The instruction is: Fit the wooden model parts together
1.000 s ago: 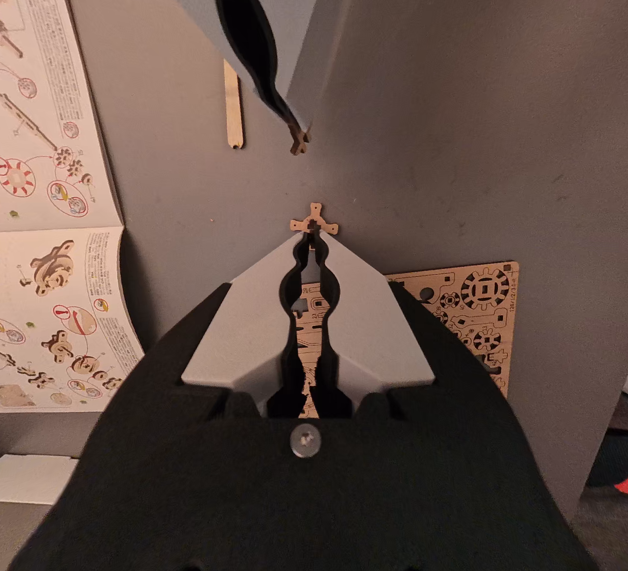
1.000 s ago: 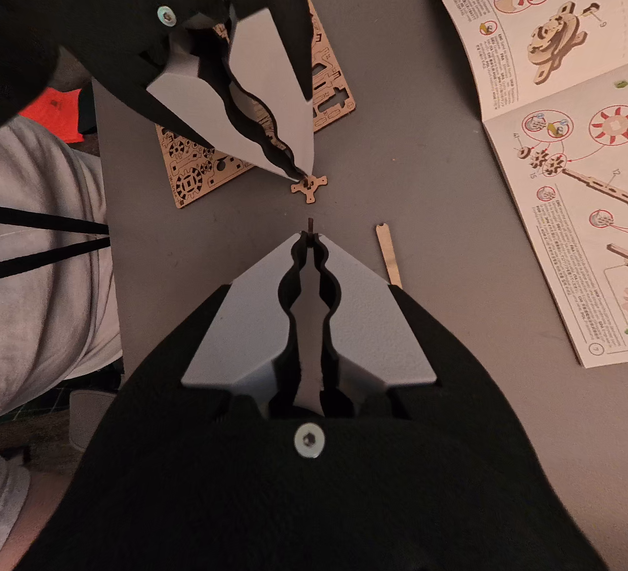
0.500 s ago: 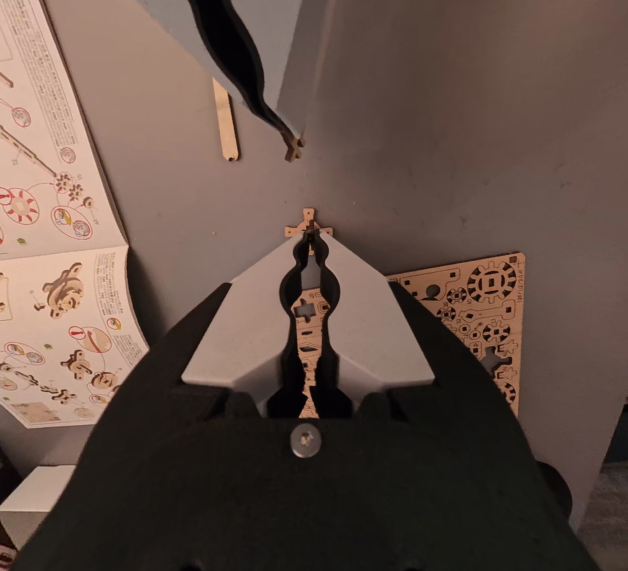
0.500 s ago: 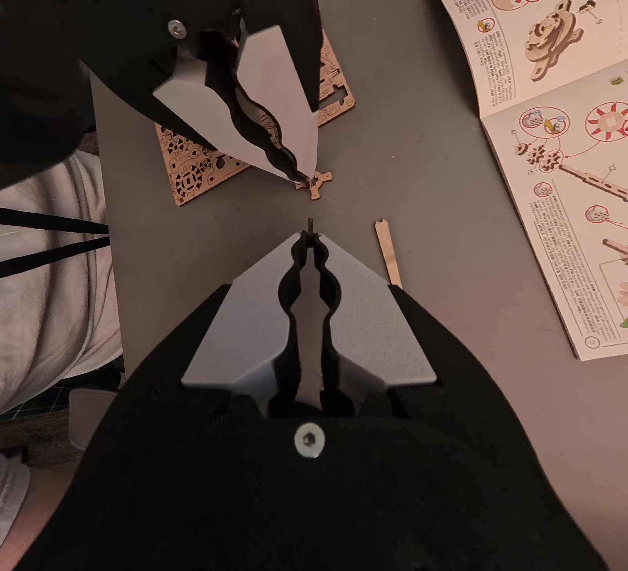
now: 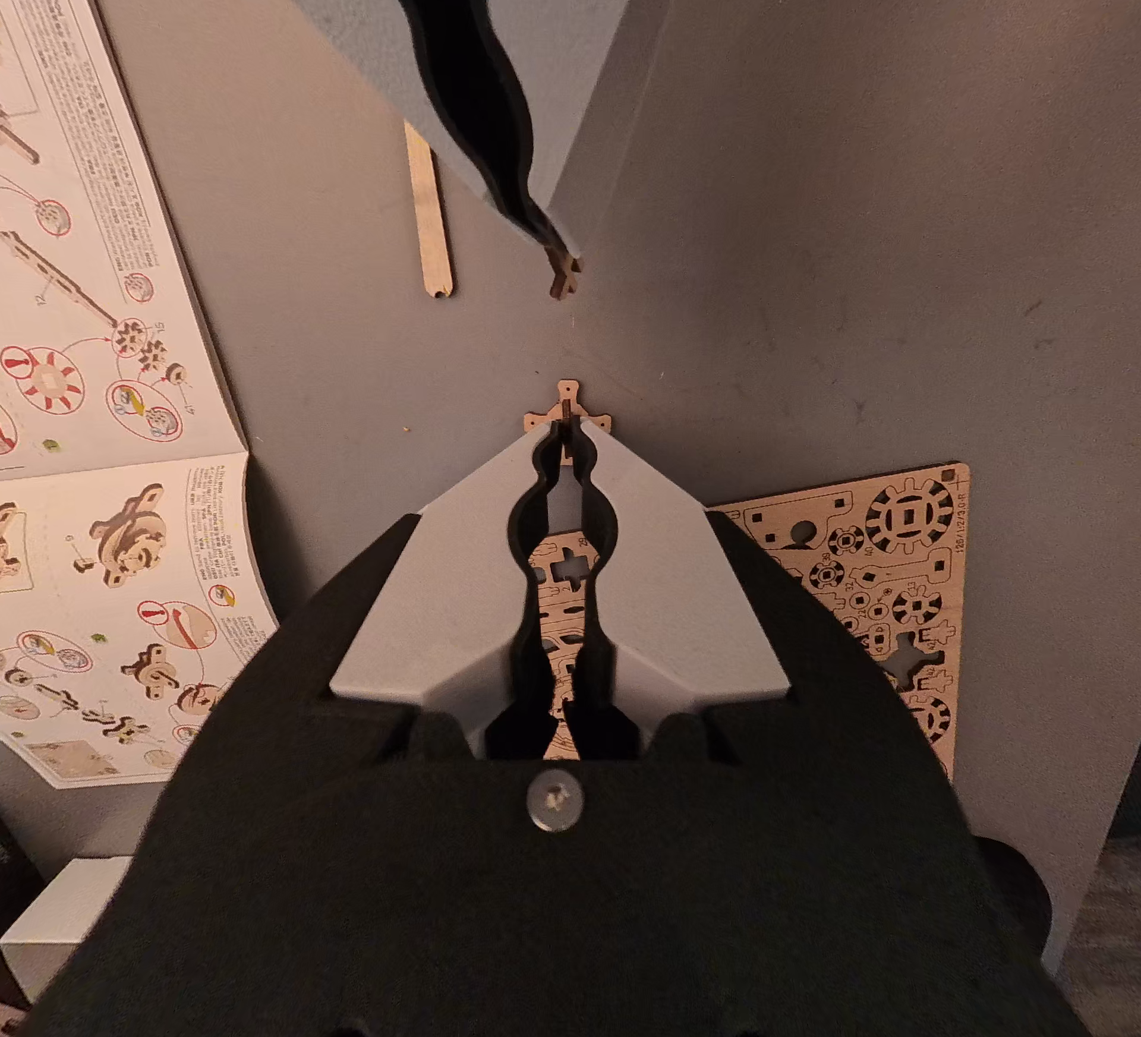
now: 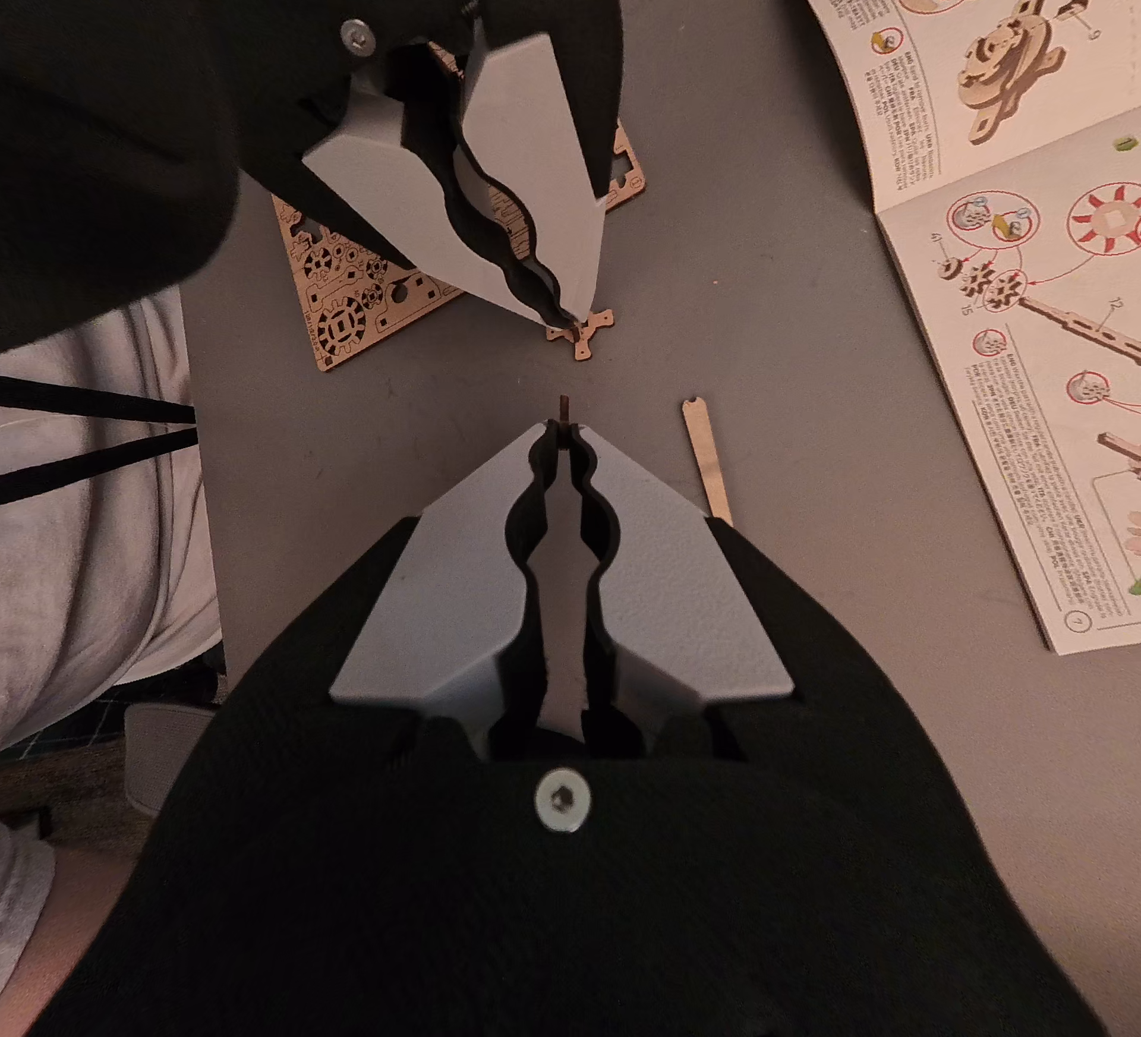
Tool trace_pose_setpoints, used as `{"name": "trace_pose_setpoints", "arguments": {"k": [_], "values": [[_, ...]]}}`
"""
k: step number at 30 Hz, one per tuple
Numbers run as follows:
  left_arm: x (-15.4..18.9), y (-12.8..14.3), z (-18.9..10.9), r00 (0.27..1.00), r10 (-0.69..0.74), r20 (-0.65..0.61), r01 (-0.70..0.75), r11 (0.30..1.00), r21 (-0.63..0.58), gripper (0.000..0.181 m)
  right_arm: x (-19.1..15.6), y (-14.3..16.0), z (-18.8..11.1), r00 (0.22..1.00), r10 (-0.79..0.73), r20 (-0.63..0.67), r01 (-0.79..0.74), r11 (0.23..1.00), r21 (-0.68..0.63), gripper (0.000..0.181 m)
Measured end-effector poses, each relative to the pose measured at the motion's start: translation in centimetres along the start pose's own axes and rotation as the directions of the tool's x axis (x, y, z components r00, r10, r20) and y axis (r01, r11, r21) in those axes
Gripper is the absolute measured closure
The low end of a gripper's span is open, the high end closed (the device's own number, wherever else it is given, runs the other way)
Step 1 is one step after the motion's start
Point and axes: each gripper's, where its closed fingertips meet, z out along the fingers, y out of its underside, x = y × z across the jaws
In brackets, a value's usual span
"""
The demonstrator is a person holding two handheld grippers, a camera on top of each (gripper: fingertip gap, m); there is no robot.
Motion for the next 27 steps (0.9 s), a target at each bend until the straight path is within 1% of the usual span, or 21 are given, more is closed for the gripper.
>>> {"name": "trace_pose_setpoints", "arguments": {"k": [4, 13, 16, 27], "values": [[-0.01, 0.0, 0.03, 1.0, 0.022, 0.011, -0.022, 1.0, -0.01, 0.181, 0.02, 0.01, 0.02, 1.0, 0.002, 0.001, -0.002, 1.0, 0.0, 0.18], [0.04, -0.06, 0.35, 0.991, 0.135, 0.019, -0.134, 0.99, -0.049, 0.181, -0.01, 0.08, 0.18, 1.0, 0.002, 0.003, -0.002, 1.0, -0.007, 0.18], [0.04, -0.04, 0.33, 0.99, 0.141, 0.016, -0.141, 0.989, -0.044, 0.181, 0.0, 0.1, 0.18, 1.0, 0.002, 0.003, -0.002, 1.0, -0.007, 0.18], [-0.42, -0.12, 0.28, 0.999, 0.049, 0.007, -0.049, 0.984, 0.169, 0.181, -0.04, 0.08, 0.3, 1.0, 0.003, 0.006, -0.003, 1.0, -0.008, 0.18]]}}
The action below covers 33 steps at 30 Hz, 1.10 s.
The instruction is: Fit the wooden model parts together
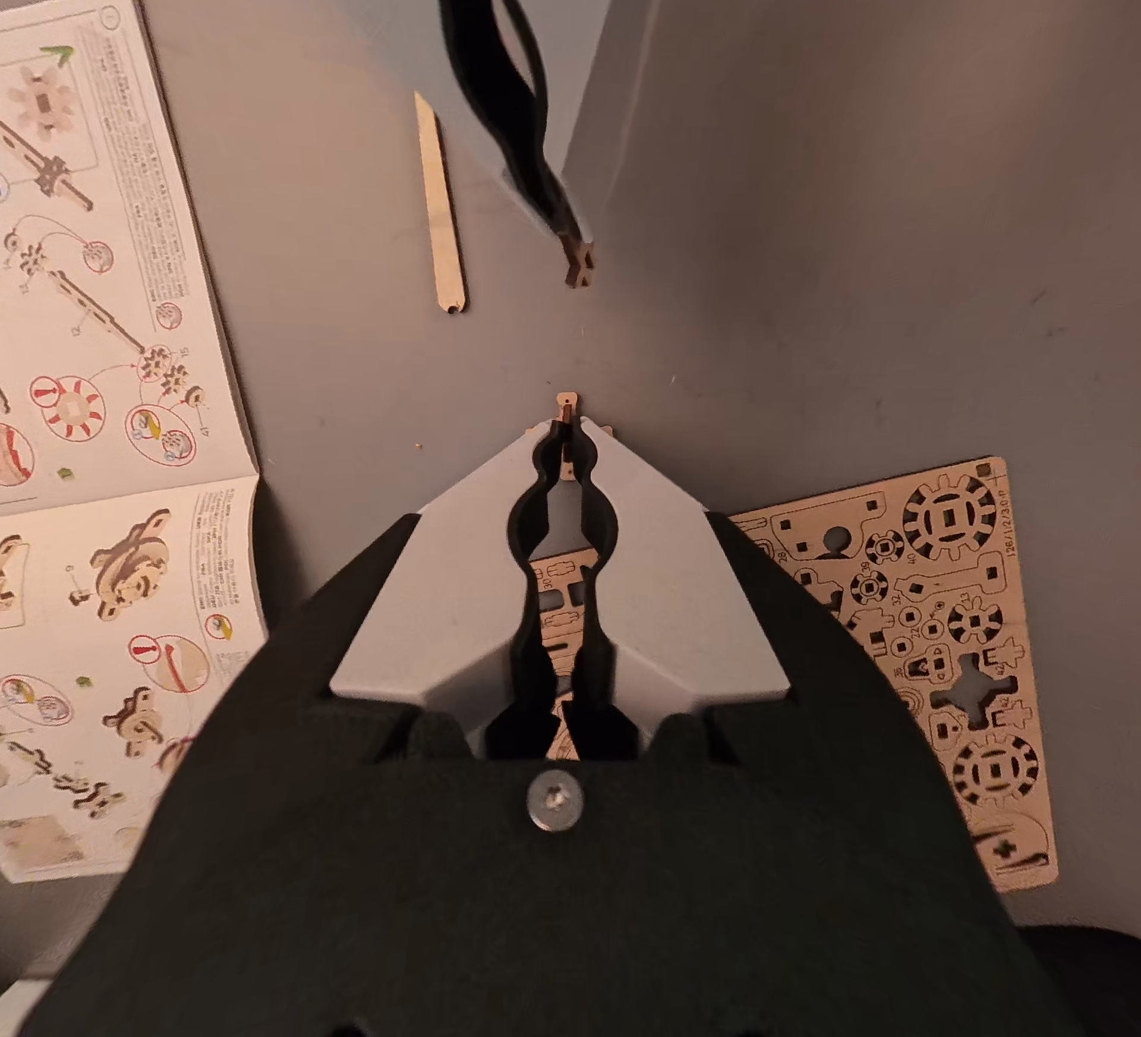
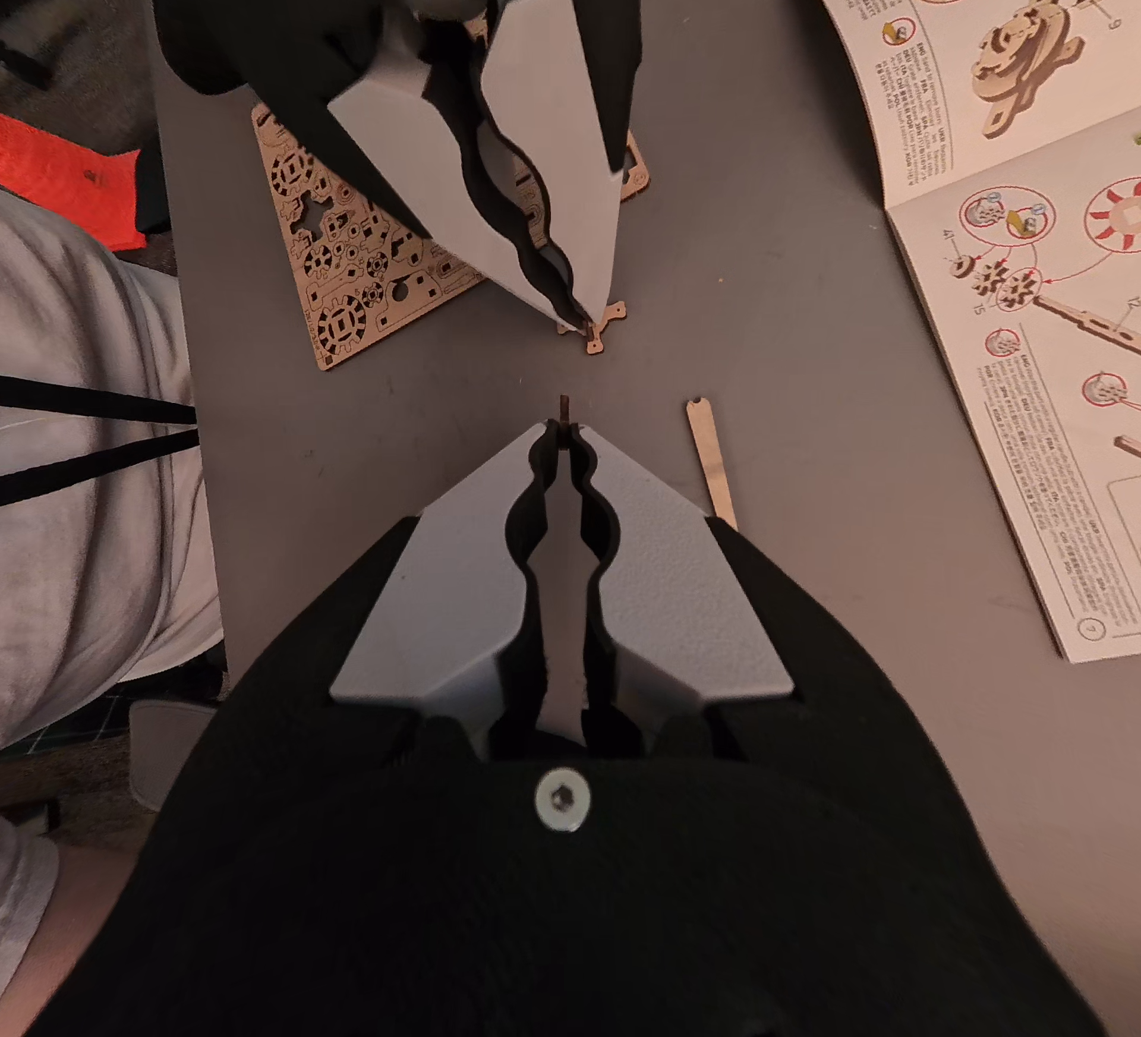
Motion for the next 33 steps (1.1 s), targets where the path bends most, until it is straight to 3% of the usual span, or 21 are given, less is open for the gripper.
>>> {"name": "trace_pose_setpoints", "arguments": {"k": [14, 28, 33], "values": [[-0.3, 0.6, -0.9, 0.992, -0.111, -0.066, 0.117, 0.988, 0.098, 0.171, 0.1, 0.5, 2.1, 1.0, 0.01, 0.028, -0.008, 0.999, -0.048, 0.18], [-0.2, 0.5, 0.0, 0.995, -0.076, -0.067, 0.08, 0.994, 0.069, 0.181, 0.5, 0.6, 2.1, 0.999, 0.023, 0.024, -0.022, 0.999, -0.045, 0.18], [-0.2, 0.0, -0.2, 0.991, -0.105, -0.078, 0.114, 0.985, 0.13, 0.181, 0.4, 0.6, 2.0, 1.0, 0.019, 0.025, -0.018, 0.999, -0.045, 0.18]]}}
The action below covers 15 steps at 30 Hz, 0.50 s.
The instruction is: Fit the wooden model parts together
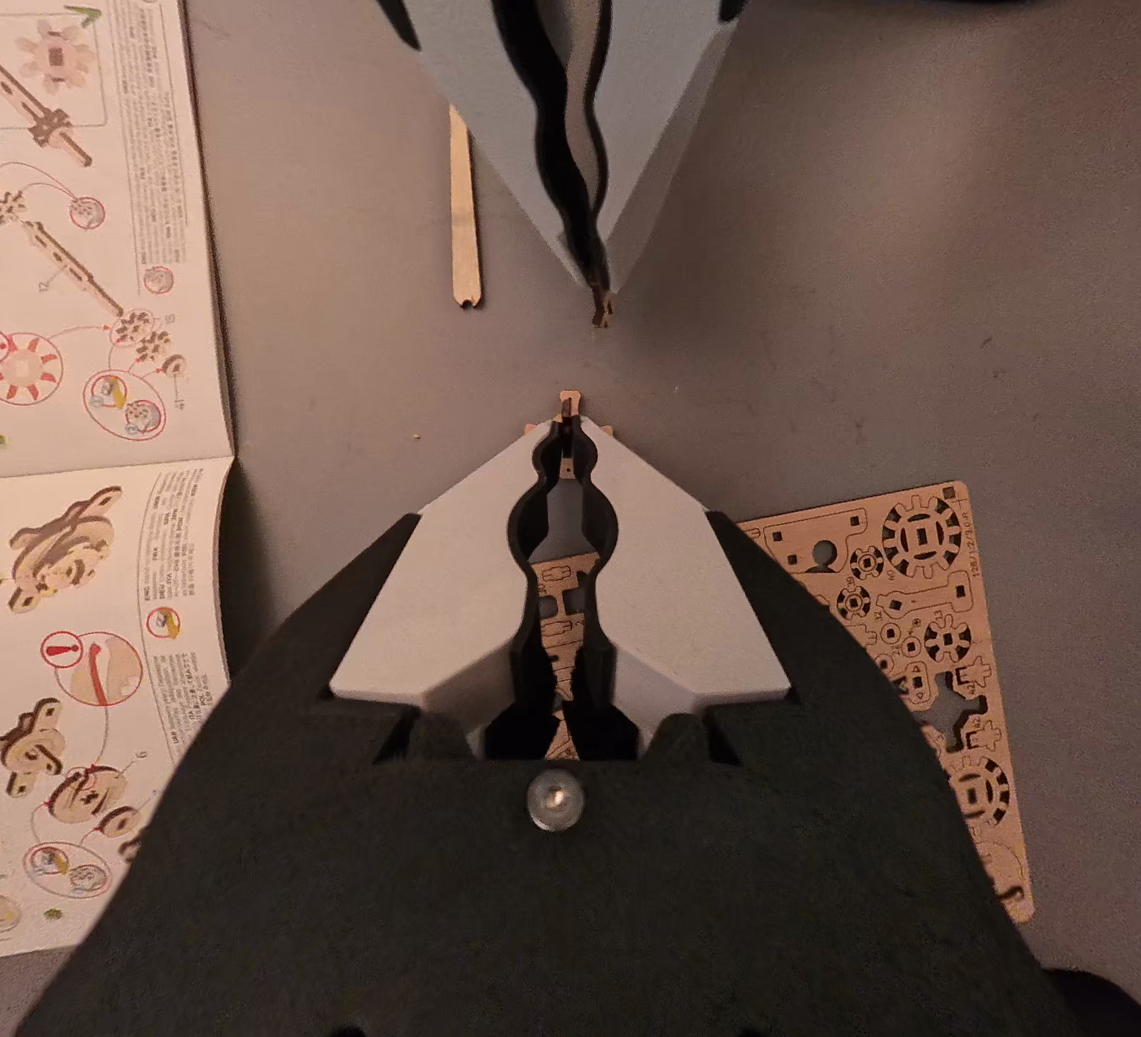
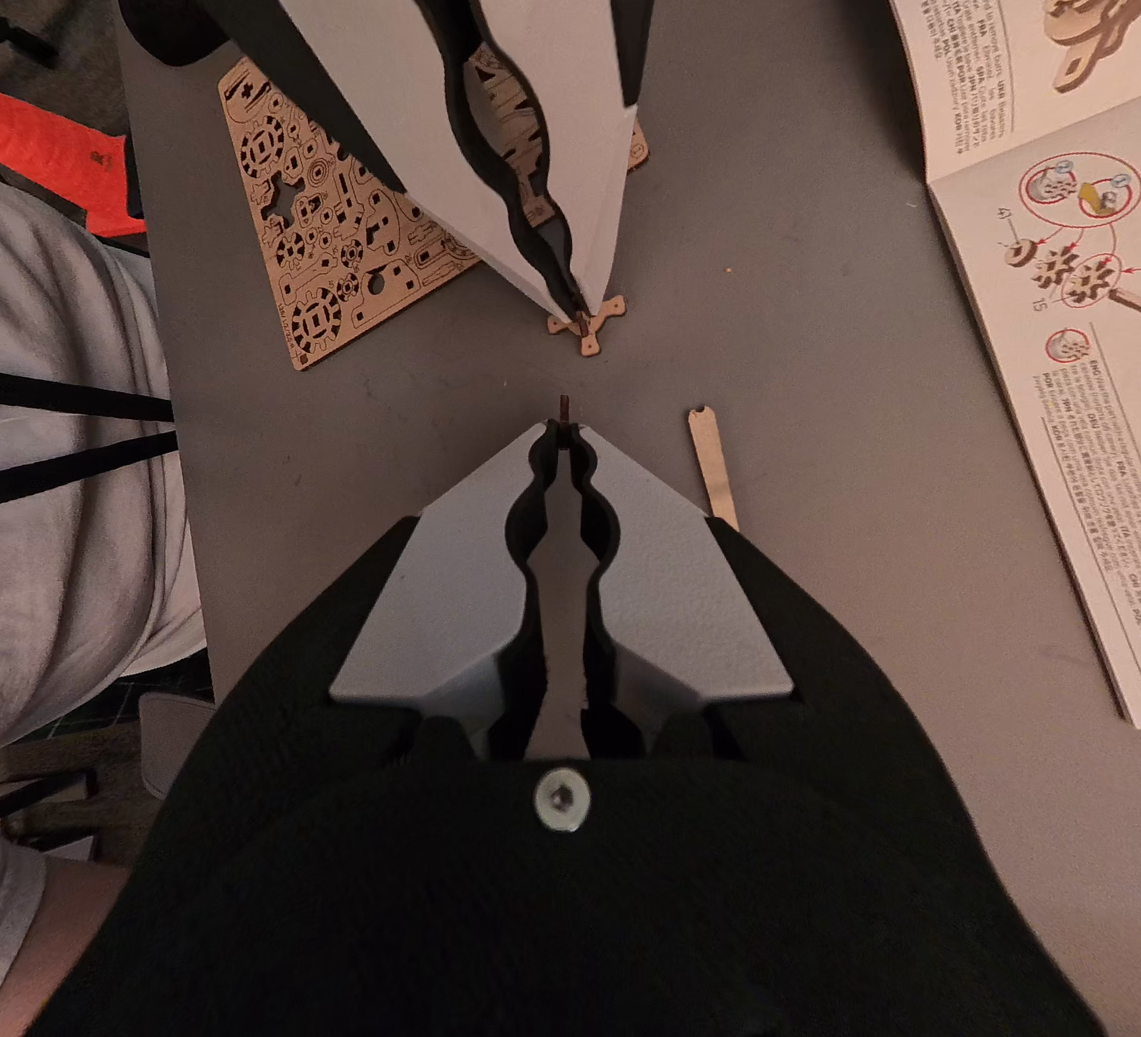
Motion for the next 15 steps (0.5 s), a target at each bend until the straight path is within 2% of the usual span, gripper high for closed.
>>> {"name": "trace_pose_setpoints", "arguments": {"k": [10, 15], "values": [[-0.19, -0.25, -0.28, 0.998, -0.06, -0.003, 0.06, 0.993, 0.104, 0.181, -0.08, 0.07, 0.23, 1.0, -0.001, 0.0, 0.001, 1.0, -0.011, 0.18], [-0.09, 0.1, 0.02, 0.998, -0.064, -0.004, 0.064, 0.993, 0.102, 0.181, 0.07, 0.06, -0.04, 1.0, 0.003, -0.006, -0.003, 1.0, -0.004, 0.18]]}}
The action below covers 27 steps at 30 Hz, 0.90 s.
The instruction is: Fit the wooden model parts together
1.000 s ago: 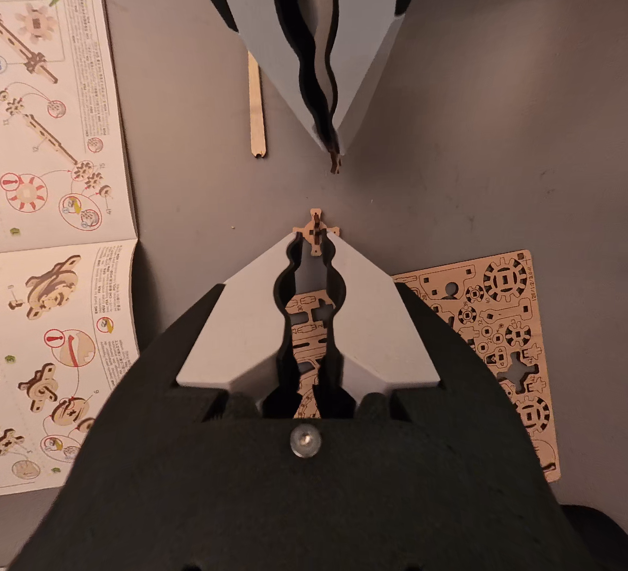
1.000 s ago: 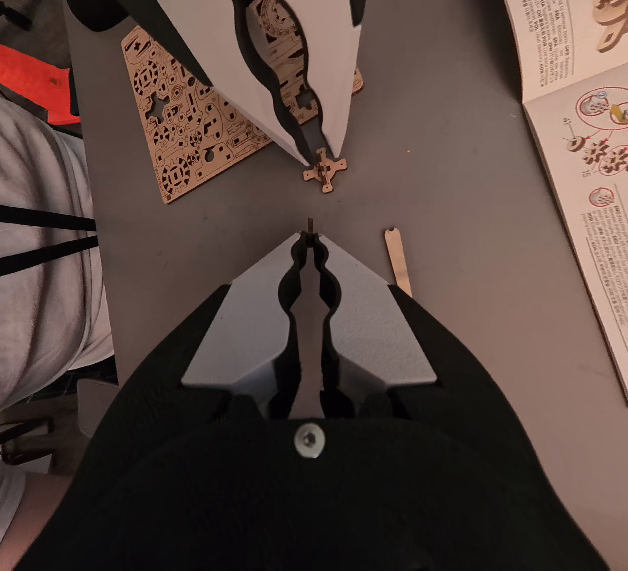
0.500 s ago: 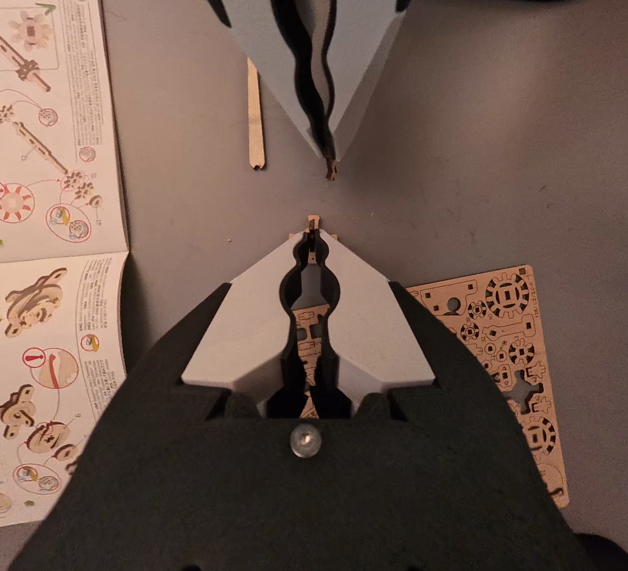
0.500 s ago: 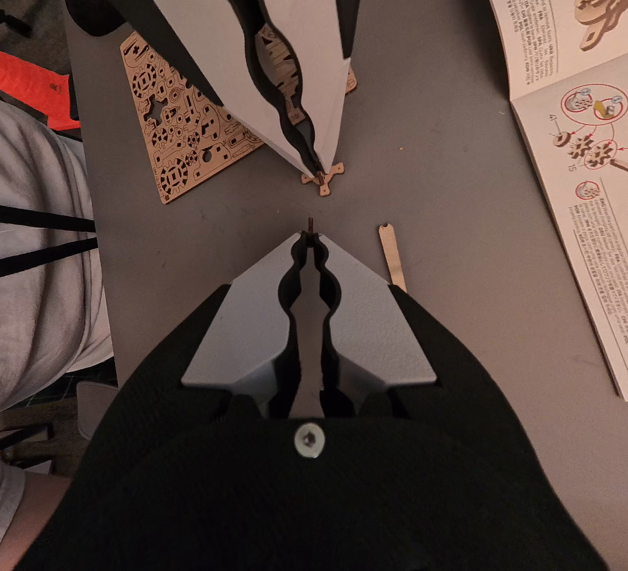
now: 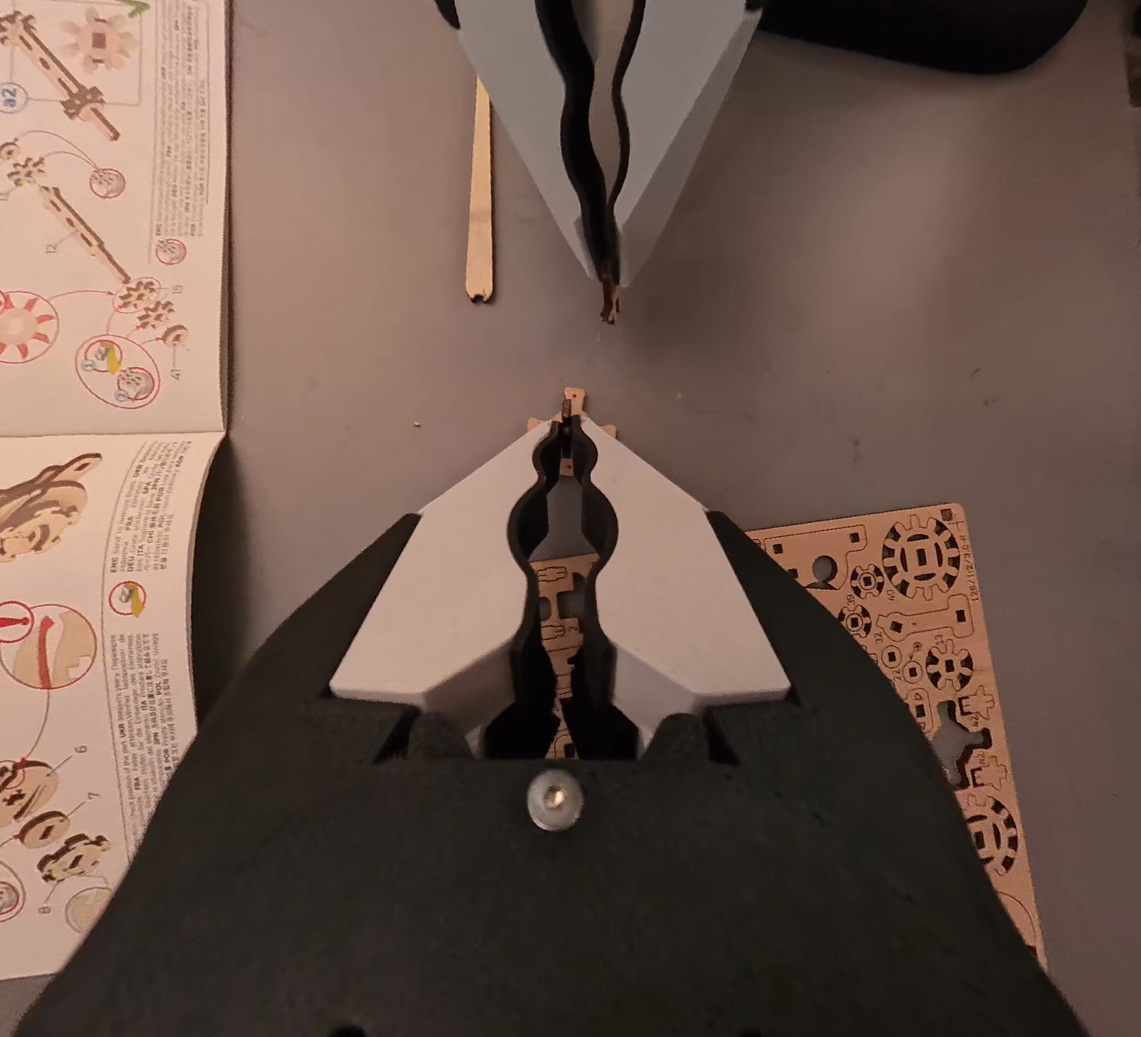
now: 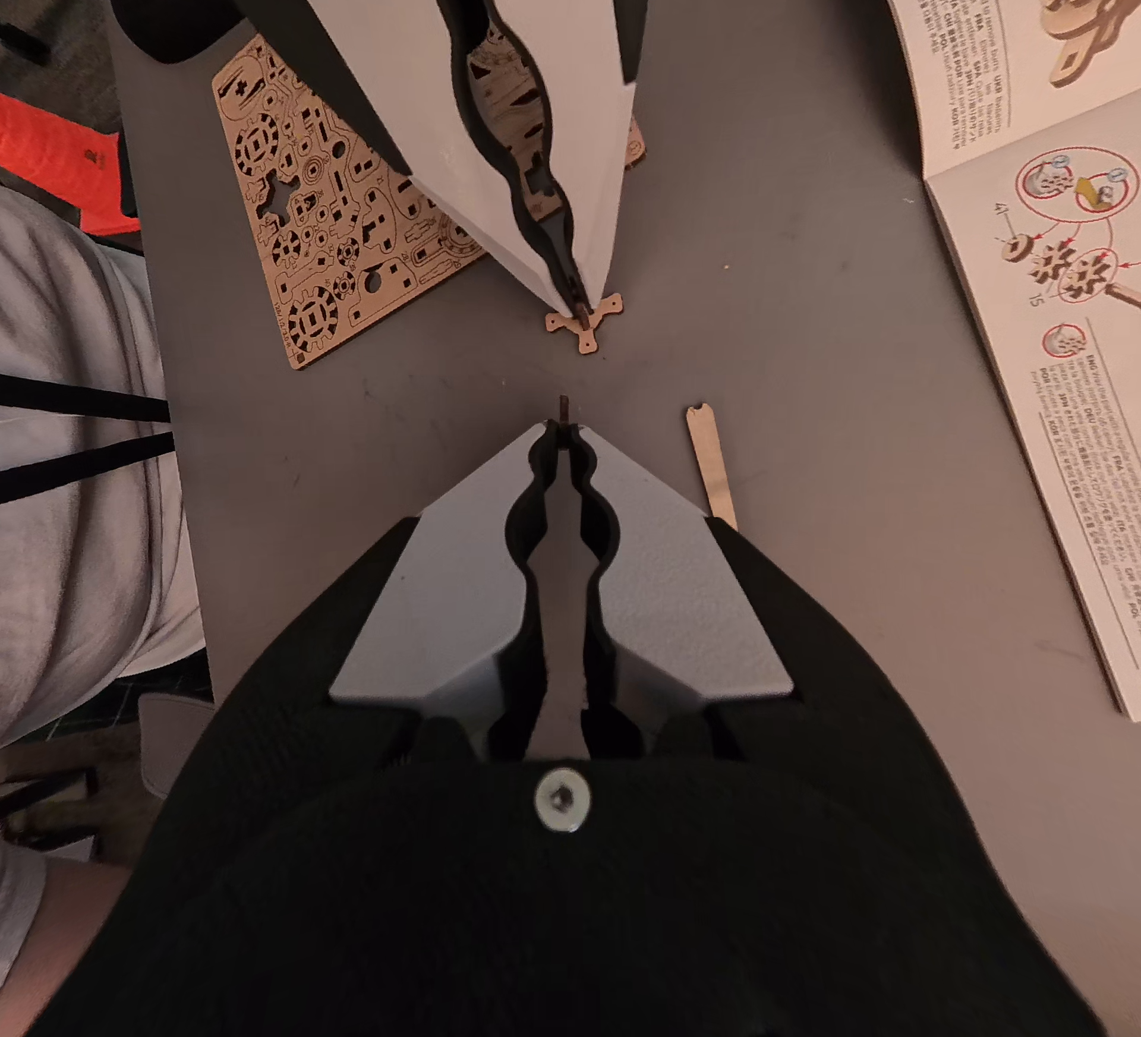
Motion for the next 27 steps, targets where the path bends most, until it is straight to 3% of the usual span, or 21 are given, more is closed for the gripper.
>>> {"name": "trace_pose_setpoints", "arguments": {"k": [27], "values": [[0.02, -0.13, 0.18, 1.0, 0.007, -0.011, -0.006, 0.997, 0.077, 0.181, -0.05, 0.21, -0.23, 1.0, -0.004, -0.006, 0.004, 1.0, -0.009, 0.18]]}}
